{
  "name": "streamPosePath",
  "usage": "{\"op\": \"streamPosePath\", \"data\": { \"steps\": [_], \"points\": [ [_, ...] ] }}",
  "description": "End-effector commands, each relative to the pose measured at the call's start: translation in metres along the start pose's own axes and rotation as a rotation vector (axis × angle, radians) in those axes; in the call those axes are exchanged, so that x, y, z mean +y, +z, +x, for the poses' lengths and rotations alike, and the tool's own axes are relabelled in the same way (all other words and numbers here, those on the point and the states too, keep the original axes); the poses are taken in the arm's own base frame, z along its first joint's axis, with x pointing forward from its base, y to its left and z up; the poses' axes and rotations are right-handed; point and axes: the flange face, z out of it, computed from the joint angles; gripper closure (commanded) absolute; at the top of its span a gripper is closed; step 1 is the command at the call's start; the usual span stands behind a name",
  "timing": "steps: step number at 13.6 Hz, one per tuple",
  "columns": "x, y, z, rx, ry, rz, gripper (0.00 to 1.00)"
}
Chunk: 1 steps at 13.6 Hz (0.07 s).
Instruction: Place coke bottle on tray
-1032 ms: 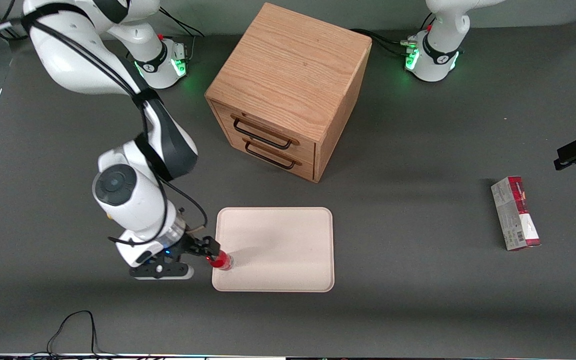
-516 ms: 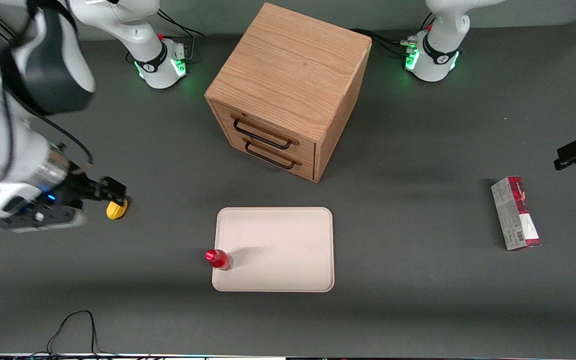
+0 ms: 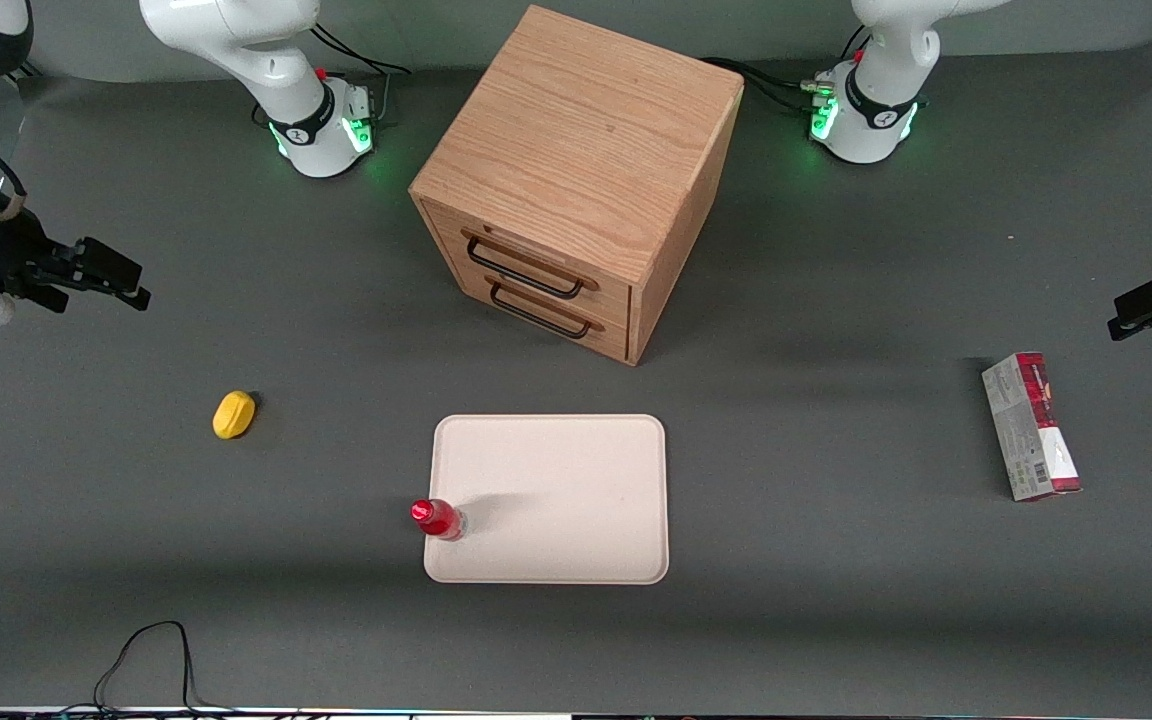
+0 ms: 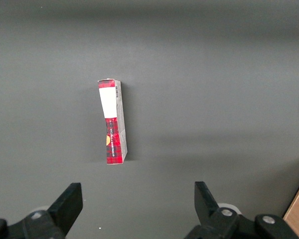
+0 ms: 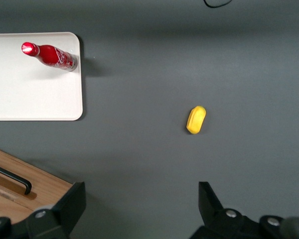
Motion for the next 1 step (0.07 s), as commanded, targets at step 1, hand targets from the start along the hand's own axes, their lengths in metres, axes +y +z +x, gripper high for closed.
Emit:
{"op": "streamPosePath", "data": {
  "steps": [1],
  "points": [
    [-0.0012,0.0061,-0.0052,-0.008,-0.015,0.023,0.0]
  ]
}}
